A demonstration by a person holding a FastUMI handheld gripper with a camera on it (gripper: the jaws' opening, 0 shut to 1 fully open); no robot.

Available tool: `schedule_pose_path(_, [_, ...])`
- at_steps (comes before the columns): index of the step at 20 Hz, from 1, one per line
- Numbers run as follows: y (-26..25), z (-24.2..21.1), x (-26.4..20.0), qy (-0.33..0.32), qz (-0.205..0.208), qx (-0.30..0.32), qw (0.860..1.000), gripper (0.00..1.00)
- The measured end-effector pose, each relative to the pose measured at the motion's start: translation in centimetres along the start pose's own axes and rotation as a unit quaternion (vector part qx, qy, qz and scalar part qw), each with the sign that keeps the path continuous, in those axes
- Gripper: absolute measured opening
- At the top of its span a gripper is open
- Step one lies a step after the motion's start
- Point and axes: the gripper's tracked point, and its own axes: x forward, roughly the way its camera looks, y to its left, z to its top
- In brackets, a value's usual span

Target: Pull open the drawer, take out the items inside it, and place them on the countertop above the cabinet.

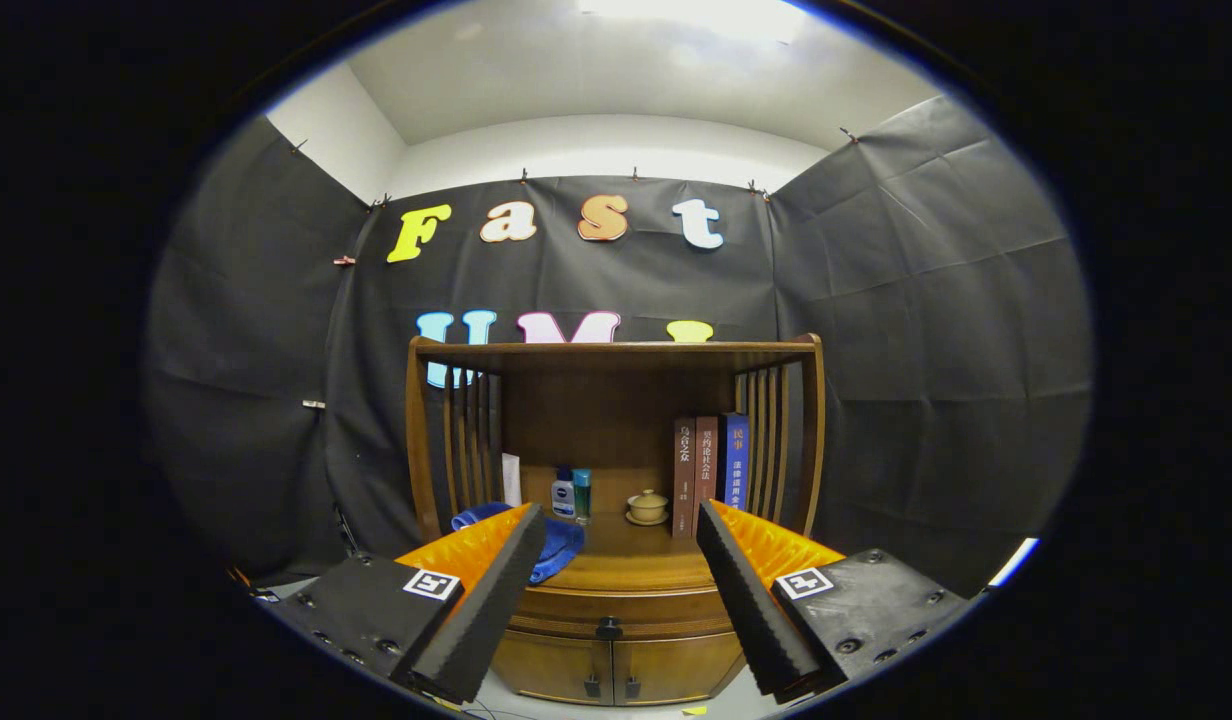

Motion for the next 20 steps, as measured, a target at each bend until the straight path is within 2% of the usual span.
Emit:
schedule_pose_path(14, [-0.1,-0.3,-0.5,0.004,0.002,-0.002,1.000,0.99])
schedule_pose_path(20, [0.0,-4.3,0.3,0.045,0.001,-0.001,0.999,0.99])
